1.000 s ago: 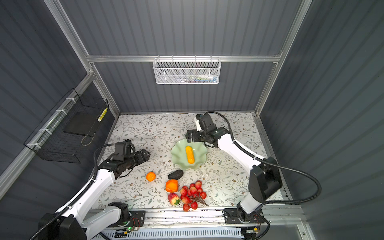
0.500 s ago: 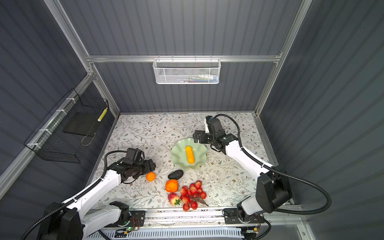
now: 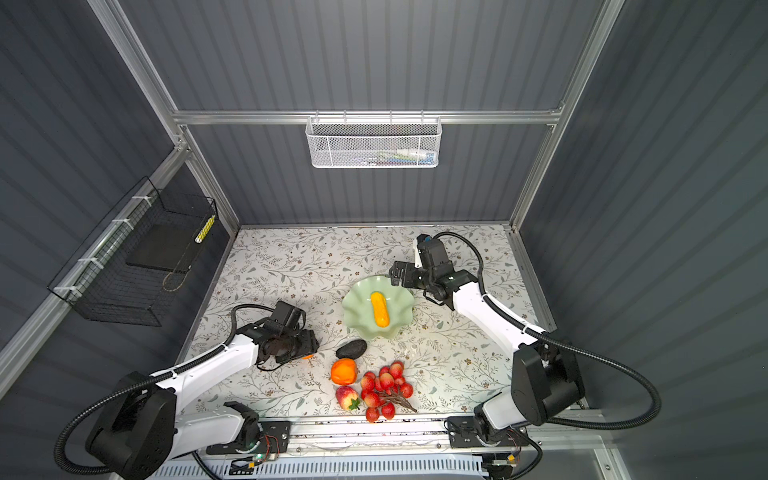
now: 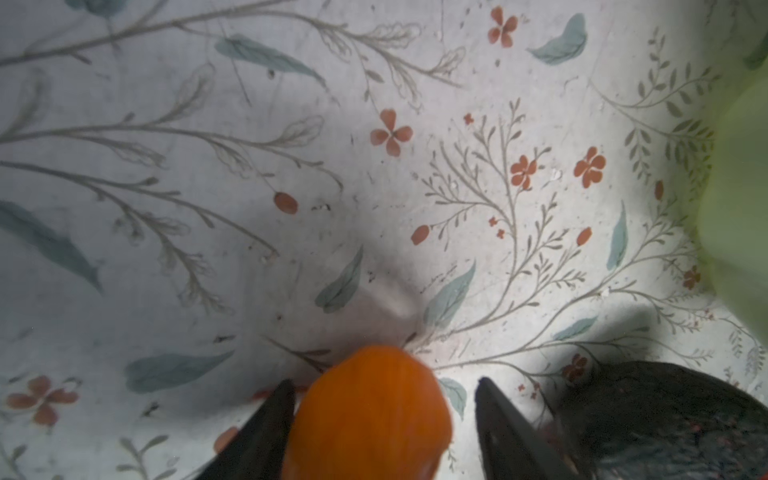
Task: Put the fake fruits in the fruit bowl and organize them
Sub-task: 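Grasp the small orange tangerine with the left gripper while the right gripper withdraws, then place the tangerine in the bowl beside the squash and release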
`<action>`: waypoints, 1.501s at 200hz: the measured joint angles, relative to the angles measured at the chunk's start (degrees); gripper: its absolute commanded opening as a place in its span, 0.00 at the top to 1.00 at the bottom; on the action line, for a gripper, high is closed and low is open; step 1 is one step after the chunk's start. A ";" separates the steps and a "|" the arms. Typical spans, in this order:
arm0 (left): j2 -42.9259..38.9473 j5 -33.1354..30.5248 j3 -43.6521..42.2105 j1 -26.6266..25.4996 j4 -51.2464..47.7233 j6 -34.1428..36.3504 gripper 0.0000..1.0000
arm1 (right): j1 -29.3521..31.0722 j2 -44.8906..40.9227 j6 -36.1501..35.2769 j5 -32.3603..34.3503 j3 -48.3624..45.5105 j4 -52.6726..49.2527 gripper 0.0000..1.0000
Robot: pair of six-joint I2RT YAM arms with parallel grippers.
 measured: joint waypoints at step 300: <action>36.02 -7.17 42.03 -16.44 -2.23 8.76 0.36 | -12.63 -11.72 4.90 -5.55 -12.63 3.89 0.01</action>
